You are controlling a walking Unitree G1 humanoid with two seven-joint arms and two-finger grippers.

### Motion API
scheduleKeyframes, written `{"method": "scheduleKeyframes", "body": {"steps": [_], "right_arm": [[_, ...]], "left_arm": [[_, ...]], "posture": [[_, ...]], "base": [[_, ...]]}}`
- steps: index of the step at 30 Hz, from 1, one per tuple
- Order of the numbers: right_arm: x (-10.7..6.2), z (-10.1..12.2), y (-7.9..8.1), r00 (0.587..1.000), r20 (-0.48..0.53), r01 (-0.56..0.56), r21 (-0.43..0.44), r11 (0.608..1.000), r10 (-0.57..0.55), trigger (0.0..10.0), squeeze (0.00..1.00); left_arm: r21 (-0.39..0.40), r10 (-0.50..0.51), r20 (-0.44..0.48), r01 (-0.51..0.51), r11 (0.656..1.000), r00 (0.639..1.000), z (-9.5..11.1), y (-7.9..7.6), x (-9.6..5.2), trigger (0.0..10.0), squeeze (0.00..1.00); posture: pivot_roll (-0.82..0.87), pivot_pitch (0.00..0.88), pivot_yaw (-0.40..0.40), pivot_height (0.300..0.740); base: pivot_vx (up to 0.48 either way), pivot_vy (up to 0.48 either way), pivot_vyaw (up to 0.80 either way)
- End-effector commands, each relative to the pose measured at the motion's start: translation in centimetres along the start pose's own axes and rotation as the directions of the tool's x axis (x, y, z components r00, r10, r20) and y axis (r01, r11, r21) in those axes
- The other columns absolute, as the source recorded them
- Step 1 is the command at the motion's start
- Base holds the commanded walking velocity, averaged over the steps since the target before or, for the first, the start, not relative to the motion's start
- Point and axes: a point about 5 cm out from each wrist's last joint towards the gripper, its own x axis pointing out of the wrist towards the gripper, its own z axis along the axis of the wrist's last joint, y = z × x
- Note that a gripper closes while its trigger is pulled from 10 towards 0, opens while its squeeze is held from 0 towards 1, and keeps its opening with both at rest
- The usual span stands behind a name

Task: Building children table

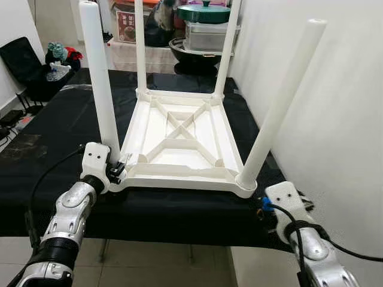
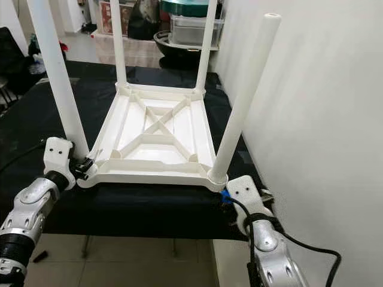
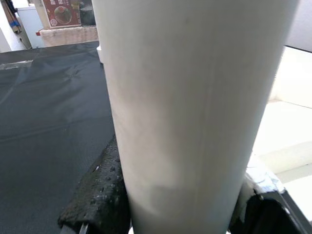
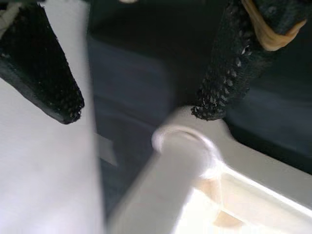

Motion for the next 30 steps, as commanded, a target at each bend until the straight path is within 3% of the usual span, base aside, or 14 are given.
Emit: {"method": "scheduleKeyframes", "body": {"steps": [1, 3, 5, 11, 13, 14, 22, 30], "right_arm": [[-0.4, 1.2, 0.4, 0.991, 0.118, -0.073, 0.104, 0.992, 0.060, 10.0, 0.00], [-0.4, 1.2, 0.4, 0.991, 0.118, -0.073, 0.104, 0.992, 0.060, 10.0, 0.00], [-0.3, 2.3, 0.1, 0.981, 0.190, -0.074, 0.190, 0.979, 0.038, 10.0, 0.00], [1.1, 3.1, -0.5, 0.987, 0.156, -0.002, 0.263, 0.965, -0.040, 10.0, 0.00], [1.1, 3.1, -0.5, 0.987, 0.156, -0.002, 0.263, 0.965, -0.040, 10.0, 0.00], [2.0, 3.5, -0.4, 0.985, 0.168, 0.001, 0.273, 0.962, -0.048, 10.0, 0.00], [4.1, 3.5, -1.0, 0.984, 0.154, 0.038, 0.300, 0.953, -0.087, 10.0, 0.00], [4.5, 3.5, -1.4, 0.983, 0.142, 0.065, 0.322, 0.944, -0.116, 10.0, 0.00]], "left_arm": [[0.022, 0.042, -0.075, -0.040, 0.999, 0.996, -1.7, 0.7, -0.9, 10.0, 0.00], [0.022, 0.042, -0.075, -0.040, 0.999, 0.996, -1.7, 0.7, -0.9, 10.0, 0.00], [0.022, 0.044, -0.075, -0.043, 0.999, 0.996, -1.6, 0.7, -0.8, 10.0, 0.00], [0.021, 0.052, -0.072, -0.050, 0.999, 0.996, -1.4, 0.8, -0.8, 10.0, 0.00], [0.021, 0.052, -0.072, -0.050, 0.999, 0.996, -1.4, 0.8, -0.8, 10.0, 0.00], [0.020, 0.057, -0.071, -0.056, 0.998, 0.996, -1.4, 0.9, -1.0, 10.0, 0.00], [0.019, 0.066, -0.063, -0.065, 0.998, 0.996, -1.3, 0.8, -1.0, 10.0, 0.00], [0.017, 0.068, -0.061, -0.068, 0.998, 0.996, -1.2, 0.9, -1.0, 10.0, 0.00]], "posture": [[0.01, 0.000, -0.083, 0.740], [0.01, 0.000, -0.083, 0.740], [0.01, 0.000, -0.082, 0.740], [0.03, 0.000, -0.092, 0.740], [0.03, 0.000, -0.092, 0.740], [0.03, 0.000, -0.092, 0.740], [0.05, 0.000, -0.105, 0.740], [0.05, 0.000, -0.105, 0.740]], "base": [[0.000, 0.000, 0.00], [0.000, 0.000, 0.00], [0.000, 0.000, 0.00], [0.000, 0.000, 0.00], [0.000, 0.000, 0.00], [0.000, 0.000, 0.00], [0.000, 0.000, 0.00], [0.000, 0.000, 0.00]]}}
